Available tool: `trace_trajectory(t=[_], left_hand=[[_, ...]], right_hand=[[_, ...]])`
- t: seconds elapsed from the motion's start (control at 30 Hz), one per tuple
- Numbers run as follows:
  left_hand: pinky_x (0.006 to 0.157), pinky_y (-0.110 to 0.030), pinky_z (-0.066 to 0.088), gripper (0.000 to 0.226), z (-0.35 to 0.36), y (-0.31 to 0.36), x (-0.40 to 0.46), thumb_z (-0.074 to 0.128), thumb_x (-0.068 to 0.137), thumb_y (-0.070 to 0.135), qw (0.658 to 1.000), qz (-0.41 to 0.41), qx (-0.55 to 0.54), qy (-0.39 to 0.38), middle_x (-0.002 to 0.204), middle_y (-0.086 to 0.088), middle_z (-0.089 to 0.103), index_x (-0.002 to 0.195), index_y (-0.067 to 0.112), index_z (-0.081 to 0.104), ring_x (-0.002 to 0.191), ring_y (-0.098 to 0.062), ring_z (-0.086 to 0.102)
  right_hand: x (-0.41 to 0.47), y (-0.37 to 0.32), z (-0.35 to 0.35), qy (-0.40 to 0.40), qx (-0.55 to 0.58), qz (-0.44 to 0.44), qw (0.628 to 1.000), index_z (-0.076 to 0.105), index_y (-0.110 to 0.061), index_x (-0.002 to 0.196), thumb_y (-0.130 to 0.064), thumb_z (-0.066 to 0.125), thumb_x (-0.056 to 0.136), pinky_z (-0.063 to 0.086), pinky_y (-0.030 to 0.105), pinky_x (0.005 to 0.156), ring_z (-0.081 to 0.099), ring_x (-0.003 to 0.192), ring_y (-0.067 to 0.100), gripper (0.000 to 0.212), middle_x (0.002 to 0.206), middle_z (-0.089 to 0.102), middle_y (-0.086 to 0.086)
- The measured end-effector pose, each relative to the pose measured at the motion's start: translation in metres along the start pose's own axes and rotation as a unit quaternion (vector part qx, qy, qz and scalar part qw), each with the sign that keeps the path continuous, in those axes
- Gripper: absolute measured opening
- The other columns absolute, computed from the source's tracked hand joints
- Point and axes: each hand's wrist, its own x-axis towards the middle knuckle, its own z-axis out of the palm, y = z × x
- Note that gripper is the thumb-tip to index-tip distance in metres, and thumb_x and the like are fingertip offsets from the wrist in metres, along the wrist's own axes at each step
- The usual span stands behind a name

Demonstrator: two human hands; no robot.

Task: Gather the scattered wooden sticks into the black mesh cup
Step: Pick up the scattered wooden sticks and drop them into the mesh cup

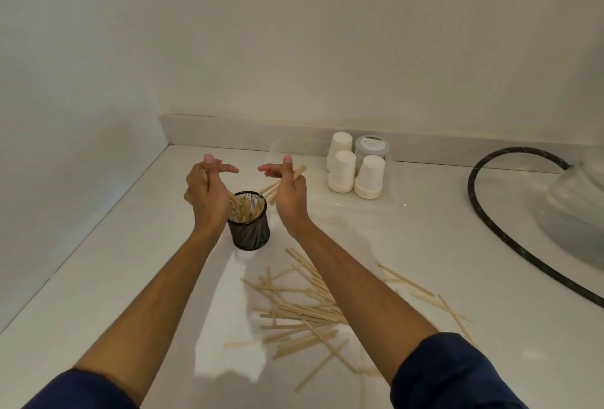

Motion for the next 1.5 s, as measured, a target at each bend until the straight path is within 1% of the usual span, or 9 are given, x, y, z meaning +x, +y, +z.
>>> trace_trajectory(t=[0.23,0.47,0.57,0.67,0.83,0.97,1.1,1.23,1.5], left_hand=[[0.101,-0.032,0.021,0.061,0.009,-0.030,0.001,0.021,0.103,0.052,0.997,-0.038,0.056,-0.034,0.102,0.012,0.069,0.076,0.027,0.070,0.117,-0.017,0.055],[0.099,-0.035,0.044,0.028,0.004,-0.054,-0.003,0.051,0.098,0.029,0.995,-0.035,0.035,-0.092,0.110,0.009,0.064,0.093,0.016,0.075,0.110,-0.010,0.058],[0.088,-0.020,0.049,0.024,0.000,-0.052,-0.002,0.053,0.098,0.026,0.996,0.006,0.001,-0.094,0.101,0.010,0.067,0.089,0.019,0.074,0.099,0.002,0.060],[0.080,-0.006,0.043,0.033,0.001,-0.049,0.000,0.047,0.102,0.030,0.996,0.008,-0.001,-0.093,0.097,0.005,0.071,0.088,0.017,0.074,0.096,0.005,0.062],[0.070,-0.031,0.052,0.038,0.003,-0.053,-0.008,0.040,0.105,0.028,0.991,-0.021,0.024,-0.127,0.081,-0.004,0.071,0.094,0.013,0.072,0.078,-0.018,0.067],[0.076,-0.040,0.052,0.034,0.003,-0.050,-0.014,0.035,0.106,0.022,0.986,0.005,0.038,-0.160,0.090,-0.009,0.070,0.106,0.009,0.067,0.083,-0.024,0.065],[0.083,-0.028,0.049,0.035,0.003,-0.047,-0.013,0.032,0.107,0.022,0.981,0.005,0.062,-0.186,0.103,-0.007,0.068,0.115,0.009,0.064,0.096,-0.019,0.064],[0.090,-0.041,0.048,0.039,0.004,-0.045,-0.014,0.030,0.106,0.031,0.983,0.001,0.094,-0.159,0.105,-0.004,0.066,0.111,0.009,0.062,0.096,-0.020,0.061],[0.096,-0.032,0.040,0.021,-0.005,-0.033,-0.051,0.051,0.096,0.021,0.951,0.246,0.148,-0.112,0.117,-0.002,0.060,0.112,0.011,0.061,0.110,-0.016,0.053]], right_hand=[[0.012,0.025,0.025,-0.010,-0.012,0.052,0.999,0.076,-0.011,0.096,-0.042,0.025,0.106,0.038,0.001,0.067,0.057,0.080,-0.006,0.061,0.084,0.066,-0.005],[0.014,0.038,0.029,-0.051,-0.071,0.073,0.993,0.074,-0.014,0.104,-0.032,0.061,0.094,0.051,0.032,0.093,0.066,0.099,0.013,0.024,0.099,0.073,-0.003],[0.016,0.032,0.031,-0.013,-0.066,0.039,0.997,0.077,-0.010,0.091,-0.039,0.050,0.100,0.053,0.022,0.083,0.070,0.087,0.011,0.041,0.087,0.075,0.000],[0.012,0.029,0.033,-0.036,-0.117,0.015,0.992,0.074,-0.009,0.104,-0.040,0.032,0.106,0.051,0.024,0.088,0.069,0.096,0.014,0.053,0.101,0.075,0.004],[0.006,0.044,0.032,-0.158,-0.373,-0.019,0.914,0.061,-0.008,0.121,-0.031,0.025,0.107,0.043,0.040,0.097,0.061,0.110,0.029,0.045,0.118,0.067,0.013],[0.007,0.048,0.030,-0.180,-0.366,-0.001,0.913,0.036,-0.011,0.149,-0.030,0.026,0.106,0.028,0.040,0.113,0.041,0.138,0.026,0.048,0.151,0.043,0.010],[0.007,0.048,0.027,-0.207,-0.361,-0.008,0.909,0.037,-0.012,0.148,-0.033,0.025,0.107,0.030,0.044,0.115,0.041,0.137,0.025,0.048,0.151,0.044,0.008],[0.007,0.044,0.020,-0.204,-0.330,-0.005,0.922,0.034,-0.016,0.150,-0.038,0.026,0.106,0.025,0.038,0.117,0.034,0.142,0.020,0.050,0.155,0.038,0.004],[-0.024,0.032,-0.036,-0.146,-0.307,-0.062,0.938,0.054,-0.020,0.135,-0.036,0.044,0.103,0.041,0.034,0.105,0.053,0.121,0.011,0.037,0.137,0.055,-0.004]])
